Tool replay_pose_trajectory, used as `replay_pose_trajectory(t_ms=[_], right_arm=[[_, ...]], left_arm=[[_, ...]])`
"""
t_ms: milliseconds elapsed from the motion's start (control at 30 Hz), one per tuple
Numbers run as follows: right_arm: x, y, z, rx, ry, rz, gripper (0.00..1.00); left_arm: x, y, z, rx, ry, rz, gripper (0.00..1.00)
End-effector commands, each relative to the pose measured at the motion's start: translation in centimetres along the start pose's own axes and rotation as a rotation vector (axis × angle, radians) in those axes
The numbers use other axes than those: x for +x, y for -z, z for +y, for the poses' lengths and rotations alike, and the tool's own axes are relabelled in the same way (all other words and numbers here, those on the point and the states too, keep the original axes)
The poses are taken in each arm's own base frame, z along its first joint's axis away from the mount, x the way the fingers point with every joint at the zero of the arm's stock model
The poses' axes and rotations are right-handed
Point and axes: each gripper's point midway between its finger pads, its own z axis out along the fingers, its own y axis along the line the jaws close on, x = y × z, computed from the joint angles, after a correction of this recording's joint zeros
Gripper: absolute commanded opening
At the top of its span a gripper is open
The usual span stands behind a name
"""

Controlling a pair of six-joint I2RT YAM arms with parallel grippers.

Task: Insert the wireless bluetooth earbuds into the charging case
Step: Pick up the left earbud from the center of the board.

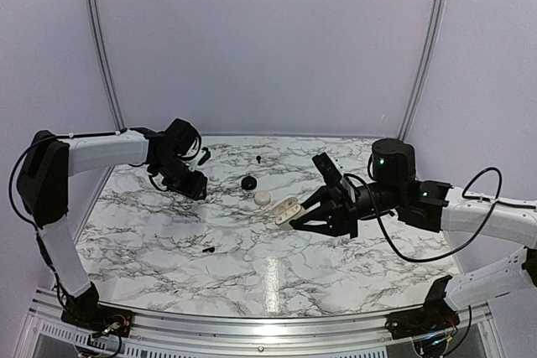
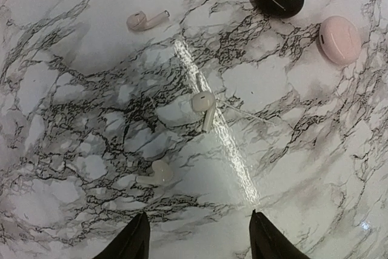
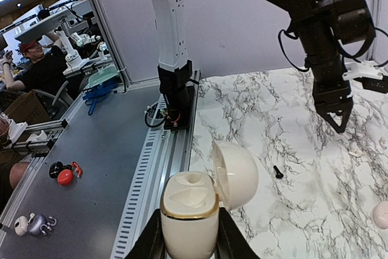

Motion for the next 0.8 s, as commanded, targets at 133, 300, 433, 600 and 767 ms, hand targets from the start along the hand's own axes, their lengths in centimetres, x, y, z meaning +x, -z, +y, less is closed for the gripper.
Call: replay_pose_trajectory(t_ms=[133,300,433,600,767], right_arm=[[-0.1,0.0,-0.1,-0.010,0.011,-0.003,0.00],[0.2,-0.2,-0.2,-0.016,0.001,0.000,0.00],[0.2,-0.4,-0.1,-0.033,-0.003,0.000,0.00],[0.2,-0.4,0.0,-0.042,0.001,-0.002,0.00],[0.2,-0.4,0.1,-0.050,-0.022,-0.003,0.00]], left_arm=[[-2.5,-2.0,-0.4,0.017,-0.101,0.079,0.53],[-1.1,-2.5,0.3,-0.012,-0.131,0.128,0.53],[0.2,-3.5,0.8,-0.025,-0.181,0.186,0.53],[0.7,-4.8,1.6,-0.019,-0.193,0.231,0.54],[0.8,-6.0,2.2,-0.025,-0.237,0.261,0.54]])
